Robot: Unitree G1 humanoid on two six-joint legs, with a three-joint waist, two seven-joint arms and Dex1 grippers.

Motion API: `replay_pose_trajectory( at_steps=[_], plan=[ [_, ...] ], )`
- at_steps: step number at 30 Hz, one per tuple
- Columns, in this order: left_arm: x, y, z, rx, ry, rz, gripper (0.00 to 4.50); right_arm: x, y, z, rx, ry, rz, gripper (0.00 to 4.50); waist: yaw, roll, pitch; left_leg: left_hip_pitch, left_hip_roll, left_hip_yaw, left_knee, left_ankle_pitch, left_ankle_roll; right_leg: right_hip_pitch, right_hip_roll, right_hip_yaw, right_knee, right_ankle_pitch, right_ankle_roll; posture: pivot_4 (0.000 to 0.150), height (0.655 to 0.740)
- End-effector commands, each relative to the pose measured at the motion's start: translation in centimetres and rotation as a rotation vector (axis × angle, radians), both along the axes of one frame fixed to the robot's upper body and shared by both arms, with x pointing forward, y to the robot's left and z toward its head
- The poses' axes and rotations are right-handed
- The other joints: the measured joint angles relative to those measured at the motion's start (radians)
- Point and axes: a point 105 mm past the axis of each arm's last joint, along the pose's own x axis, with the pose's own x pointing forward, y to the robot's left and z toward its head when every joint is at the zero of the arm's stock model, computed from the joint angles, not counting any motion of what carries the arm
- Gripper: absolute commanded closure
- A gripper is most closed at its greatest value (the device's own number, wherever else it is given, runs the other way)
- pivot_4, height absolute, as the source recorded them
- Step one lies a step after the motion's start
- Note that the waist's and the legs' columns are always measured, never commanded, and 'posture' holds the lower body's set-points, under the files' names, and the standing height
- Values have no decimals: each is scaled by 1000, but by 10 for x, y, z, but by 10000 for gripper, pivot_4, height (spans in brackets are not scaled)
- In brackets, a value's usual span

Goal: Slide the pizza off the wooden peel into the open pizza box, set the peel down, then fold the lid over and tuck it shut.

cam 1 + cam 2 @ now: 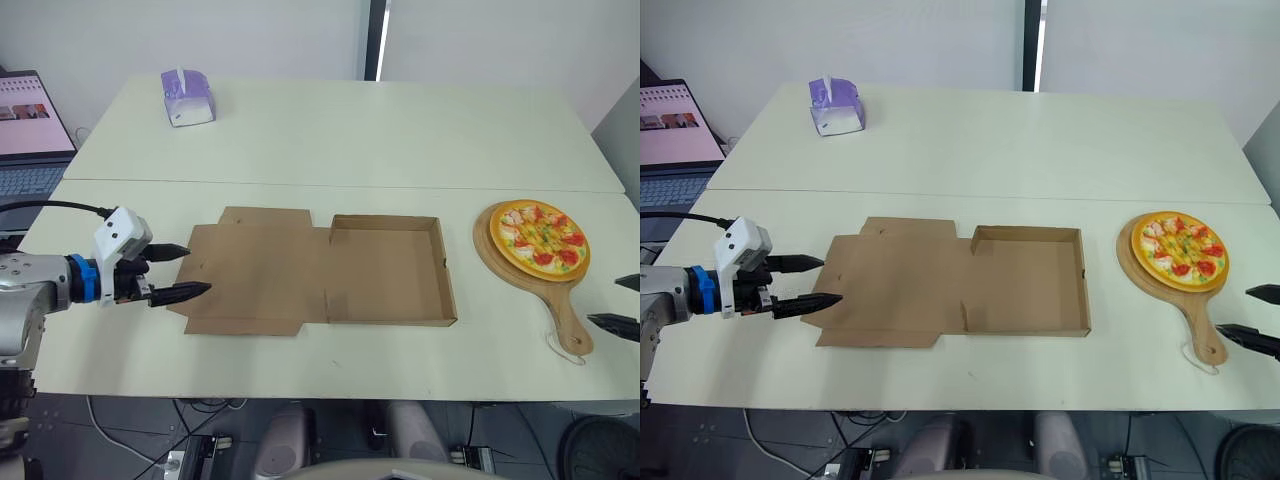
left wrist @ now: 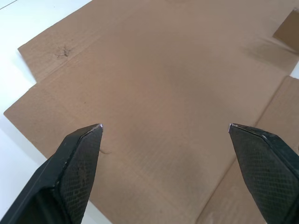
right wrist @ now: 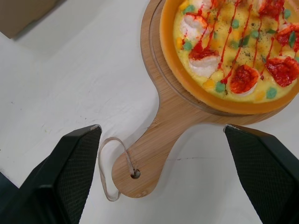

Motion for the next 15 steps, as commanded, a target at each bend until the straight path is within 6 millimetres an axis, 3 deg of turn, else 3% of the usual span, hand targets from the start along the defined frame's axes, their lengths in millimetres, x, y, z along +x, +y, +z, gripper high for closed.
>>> replay_pose_trajectory(
  at_steps=[1,9,12,15],
  plan=[
    [3,-8,20,-24,-57,-44,386,0,0,13,-20,-53,4,0,0,0,0,0,0,0,0,0,0,0,0,0,0,0,0,1500,7192],
    [16,-74,43,-155,-137,-312,386,-13,6,26,9,-134,-53,0,11,0,0,0,-1,-2,1,0,0,1,0,0,1,0,0,1500,7192],
    [7,-110,51,-207,-163,-520,386,-19,13,32,106,-174,-121,0,10,0,0,-1,-1,-1,1,0,0,1,0,1,1,0,0,1500,7192],
    [-10,-149,61,-258,-206,-754,386,-25,25,23,157,-169,-190,0,2,0,0,-1,-1,-1,1,0,0,2,1,2,2,0,0,1500,7192]
  ],
)
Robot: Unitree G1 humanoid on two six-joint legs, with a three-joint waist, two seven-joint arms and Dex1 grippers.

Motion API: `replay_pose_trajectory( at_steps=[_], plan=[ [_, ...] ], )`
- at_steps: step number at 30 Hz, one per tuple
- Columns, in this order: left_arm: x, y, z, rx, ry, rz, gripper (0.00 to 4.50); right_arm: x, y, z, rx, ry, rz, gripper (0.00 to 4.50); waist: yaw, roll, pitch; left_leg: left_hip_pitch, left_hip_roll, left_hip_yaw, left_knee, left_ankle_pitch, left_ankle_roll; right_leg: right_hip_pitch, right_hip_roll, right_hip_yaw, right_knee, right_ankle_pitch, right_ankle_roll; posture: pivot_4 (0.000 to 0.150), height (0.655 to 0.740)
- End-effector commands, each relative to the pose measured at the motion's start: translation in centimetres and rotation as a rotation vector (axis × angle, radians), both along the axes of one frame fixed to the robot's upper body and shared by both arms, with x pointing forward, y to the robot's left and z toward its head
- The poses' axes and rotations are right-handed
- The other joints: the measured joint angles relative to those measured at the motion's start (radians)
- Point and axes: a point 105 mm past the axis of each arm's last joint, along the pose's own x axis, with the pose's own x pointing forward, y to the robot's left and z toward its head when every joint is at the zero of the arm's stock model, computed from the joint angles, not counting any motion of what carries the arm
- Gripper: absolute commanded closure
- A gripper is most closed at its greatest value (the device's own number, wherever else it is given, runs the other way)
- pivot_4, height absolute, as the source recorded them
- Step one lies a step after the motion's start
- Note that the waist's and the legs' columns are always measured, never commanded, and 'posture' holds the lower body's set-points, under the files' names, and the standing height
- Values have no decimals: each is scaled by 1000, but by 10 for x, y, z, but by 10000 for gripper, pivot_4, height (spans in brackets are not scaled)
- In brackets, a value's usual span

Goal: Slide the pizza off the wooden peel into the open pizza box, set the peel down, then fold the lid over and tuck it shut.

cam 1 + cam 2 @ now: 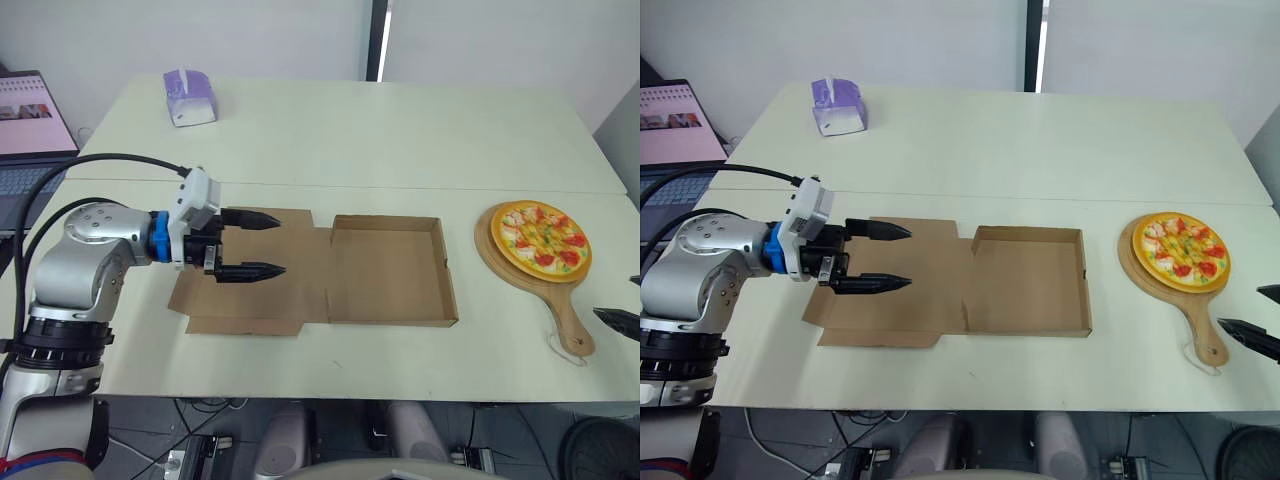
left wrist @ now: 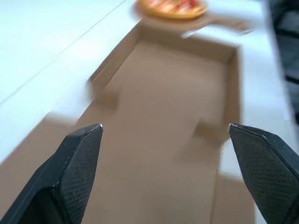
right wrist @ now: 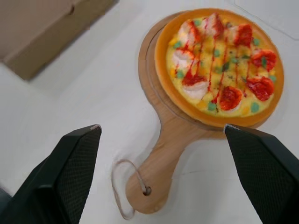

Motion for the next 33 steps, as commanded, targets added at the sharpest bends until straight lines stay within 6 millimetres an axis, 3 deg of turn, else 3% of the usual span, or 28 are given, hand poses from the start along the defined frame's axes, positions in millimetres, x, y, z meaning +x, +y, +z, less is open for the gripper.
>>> replay_pose_trajectory(
  at_steps=[1,7,16,32,33],
  plan=[
    [-22,-33,16,-28,-95,-243,386,1,11,0,-12,-41,-77,0,1,0,0,0,0,-1,0,0,0,0,0,0,0,0,0,1500,7192],
    [-36,-54,22,-18,-154,-394,386,18,20,-21,-74,24,-233,0,-7,0,0,1,0,2,1,2,-3,1,0,2,1,0,1,1500,7192],
    [-35,-59,29,-29,-167,-372,386,44,11,-60,-70,185,-381,0,-3,1,0,0,-1,-1,1,2,-3,0,2,1,0,0,0,1500,7192],
    [-32,-56,31,-38,-136,-300,386,81,-3,-94,-27,259,-353,0,-9,-1,-1,1,0,0,1,2,-2,1,3,1,0,0,0,1500,7192],
    [-31,-57,31,-38,-136,-297,87,82,-2,-96,-9,269,-357,1759,-9,-2,-1,1,0,0,1,2,-2,1,3,1,0,0,0,1500,7192]
  ],
)
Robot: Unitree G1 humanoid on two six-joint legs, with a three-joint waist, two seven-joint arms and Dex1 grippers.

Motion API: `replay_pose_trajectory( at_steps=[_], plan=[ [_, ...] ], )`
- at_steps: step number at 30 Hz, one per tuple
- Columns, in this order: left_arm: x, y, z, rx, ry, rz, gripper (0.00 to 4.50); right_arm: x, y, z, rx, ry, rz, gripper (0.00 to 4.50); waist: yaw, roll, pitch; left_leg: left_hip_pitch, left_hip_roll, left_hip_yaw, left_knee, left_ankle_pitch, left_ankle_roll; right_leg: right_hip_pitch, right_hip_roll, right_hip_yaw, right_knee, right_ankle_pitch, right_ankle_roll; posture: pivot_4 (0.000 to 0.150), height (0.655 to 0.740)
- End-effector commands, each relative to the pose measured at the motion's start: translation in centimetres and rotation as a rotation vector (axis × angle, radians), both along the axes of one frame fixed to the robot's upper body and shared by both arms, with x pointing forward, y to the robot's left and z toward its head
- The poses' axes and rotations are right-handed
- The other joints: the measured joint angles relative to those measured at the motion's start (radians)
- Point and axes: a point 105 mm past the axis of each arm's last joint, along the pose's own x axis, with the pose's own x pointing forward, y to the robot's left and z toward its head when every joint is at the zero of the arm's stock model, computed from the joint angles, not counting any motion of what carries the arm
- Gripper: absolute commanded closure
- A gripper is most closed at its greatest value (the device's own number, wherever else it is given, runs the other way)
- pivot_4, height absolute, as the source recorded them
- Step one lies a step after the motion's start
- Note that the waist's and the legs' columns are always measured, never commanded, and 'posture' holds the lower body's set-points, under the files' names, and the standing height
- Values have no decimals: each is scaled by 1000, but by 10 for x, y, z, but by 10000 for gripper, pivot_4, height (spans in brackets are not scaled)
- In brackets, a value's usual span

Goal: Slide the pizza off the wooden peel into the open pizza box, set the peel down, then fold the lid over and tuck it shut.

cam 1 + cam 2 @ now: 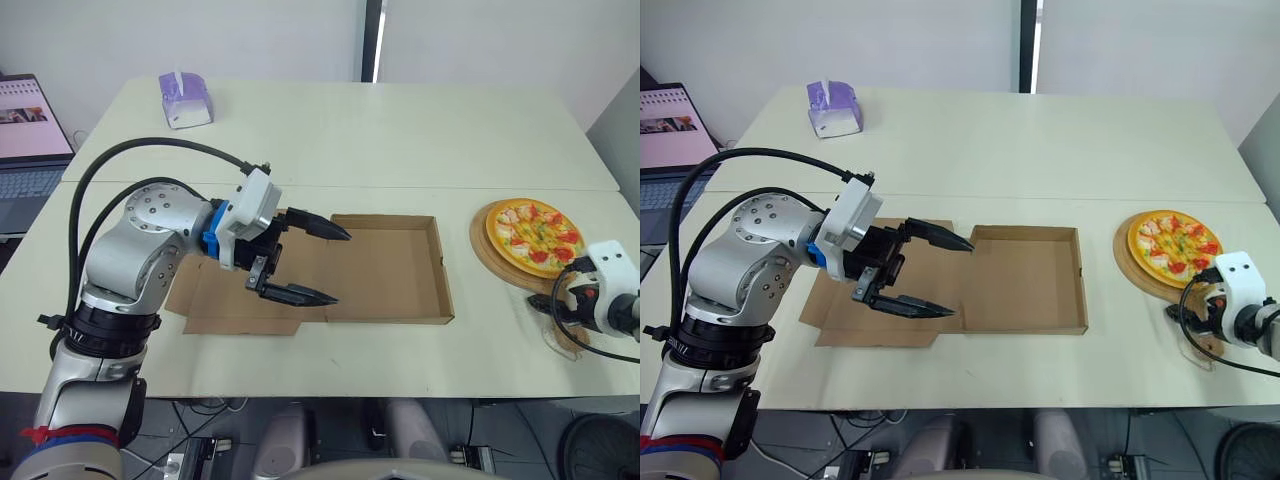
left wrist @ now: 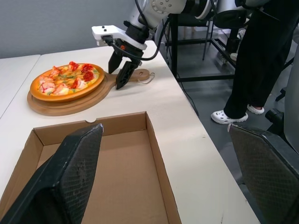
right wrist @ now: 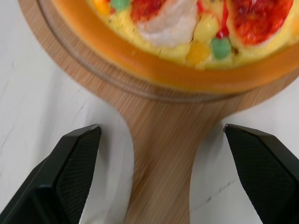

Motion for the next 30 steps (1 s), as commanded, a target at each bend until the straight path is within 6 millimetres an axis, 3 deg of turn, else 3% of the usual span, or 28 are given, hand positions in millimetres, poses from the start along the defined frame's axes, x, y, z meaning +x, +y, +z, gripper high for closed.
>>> replay_pose_trajectory(
  at_steps=[1,3,8,10,16,25,30],
  plan=[
    [-1,1,10,-9,-40,3,0,0,-2,-10,24,34,-27,3690,0,-2,-1,0,0,0,0,0,0,0,0,0,0,0,0,1500,7192],
    [1,0,10,-5,-42,10,0,0,-3,-13,48,41,-53,8607,0,-4,-3,0,0,0,0,0,0,0,0,0,0,0,0,1500,7192],
    [3,1,10,-5,-46,23,0,-4,0,-19,85,54,-74,25644,0,-11,-7,0,0,-1,0,0,0,1,0,0,0,0,0,1500,7192],
    [5,1,10,-4,-49,30,0,-4,2,-19,85,39,-71,29705,0,-13,-8,0,1,-1,0,0,0,1,0,0,0,0,0,1500,7192],
    [11,2,12,-10,-59,58,0,5,4,-9,37,-103,-41,29712,-6,-13,-8,1,1,0,0,0,0,1,0,0,0,0,0,1500,7192],
    [25,12,16,-11,-76,147,0,26,5,53,-17,-393,12,29713,-23,-4,-3,0,1,1,0,0,0,-2,0,2,1,0,0,1500,7192],
    [31,27,17,2,-88,221,0,29,22,91,-32,-480,139,29712,-20,4,2,-3,0,0,-1,0,0,-7,-1,2,1,0,0,1500,7192]
  ],
)
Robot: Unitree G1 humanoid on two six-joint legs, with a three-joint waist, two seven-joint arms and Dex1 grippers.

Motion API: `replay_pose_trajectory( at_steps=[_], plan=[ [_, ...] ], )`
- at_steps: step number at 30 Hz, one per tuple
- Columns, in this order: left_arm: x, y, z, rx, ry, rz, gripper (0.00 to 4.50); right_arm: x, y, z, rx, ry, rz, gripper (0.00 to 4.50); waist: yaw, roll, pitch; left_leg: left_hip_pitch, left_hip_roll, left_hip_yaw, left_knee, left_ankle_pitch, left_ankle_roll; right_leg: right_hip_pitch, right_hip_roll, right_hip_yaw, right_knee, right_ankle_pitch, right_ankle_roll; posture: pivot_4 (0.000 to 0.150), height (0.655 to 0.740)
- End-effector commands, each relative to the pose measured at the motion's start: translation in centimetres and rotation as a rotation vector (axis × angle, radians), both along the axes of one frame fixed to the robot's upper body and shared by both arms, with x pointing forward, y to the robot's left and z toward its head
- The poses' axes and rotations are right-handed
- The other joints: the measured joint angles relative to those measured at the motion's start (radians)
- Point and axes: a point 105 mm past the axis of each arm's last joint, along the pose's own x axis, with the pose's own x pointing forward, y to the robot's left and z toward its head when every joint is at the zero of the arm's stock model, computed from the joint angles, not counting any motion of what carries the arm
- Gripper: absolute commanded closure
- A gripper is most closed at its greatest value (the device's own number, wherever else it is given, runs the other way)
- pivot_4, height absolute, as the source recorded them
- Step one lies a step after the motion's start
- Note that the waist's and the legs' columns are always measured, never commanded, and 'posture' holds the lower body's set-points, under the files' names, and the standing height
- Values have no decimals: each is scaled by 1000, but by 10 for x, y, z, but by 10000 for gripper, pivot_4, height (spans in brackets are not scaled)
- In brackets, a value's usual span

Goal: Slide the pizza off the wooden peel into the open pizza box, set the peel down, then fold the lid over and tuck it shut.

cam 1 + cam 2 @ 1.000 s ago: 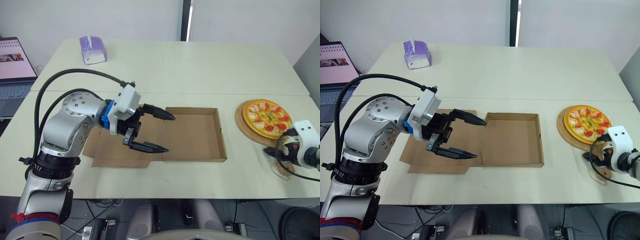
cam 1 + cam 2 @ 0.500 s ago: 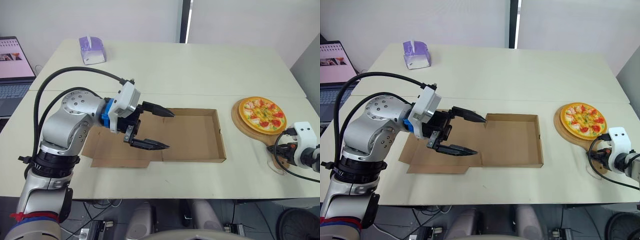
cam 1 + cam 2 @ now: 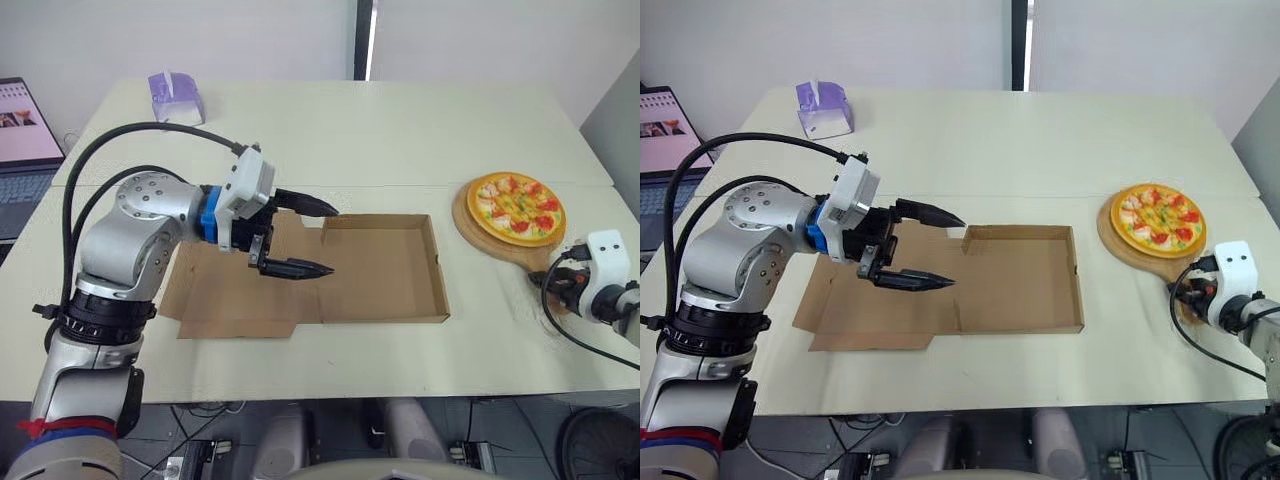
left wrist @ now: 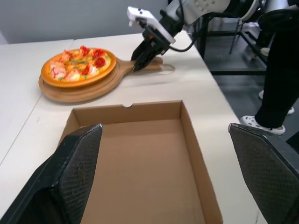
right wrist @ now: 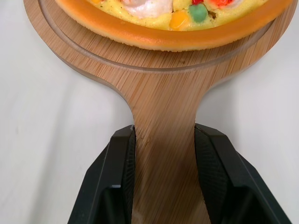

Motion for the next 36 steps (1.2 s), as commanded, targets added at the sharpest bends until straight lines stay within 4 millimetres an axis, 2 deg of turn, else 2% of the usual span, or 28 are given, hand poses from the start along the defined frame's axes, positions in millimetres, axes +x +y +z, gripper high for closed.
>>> replay_pose_trajectory(
  at_steps=[1,5,8,13,23,36],
  plan=[
    [4,15,10,-3,-55,64,0,6,12,75,-81,-238,119,29712,0,1,1,-1,0,0,0,0,0,-1,0,0,0,0,0,1500,7192],
    [10,30,12,14,-71,129,0,0,37,95,-143,-247,321,29712,2,2,1,-6,0,-2,0,0,0,-4,0,-3,0,1,-2,1500,7192],
    [11,37,10,33,-72,149,0,-4,48,98,-213,-223,442,29712,5,2,1,-12,0,-4,0,0,0,-10,-1,-4,-1,3,-5,1500,7192],
    [9,41,8,51,-76,156,0,-8,62,100,-310,-183,598,29713,15,2,1,-13,-1,-4,0,-1,1,-10,-2,-5,-2,3,-5,1500,7192],
    [3,37,6,50,-57,139,0,-1,69,106,-587,-198,770,29713,26,2,1,-13,-1,-4,1,0,-1,-10,-2,-5,-1,3,-5,1500,7192],
    [-1,36,6,44,-47,122,0,5,59,108,-706,-205,786,29713,27,2,1,-13,-1,-3,3,0,-1,-10,-2,-5,0,4,-6,1500,7192]
  ],
)
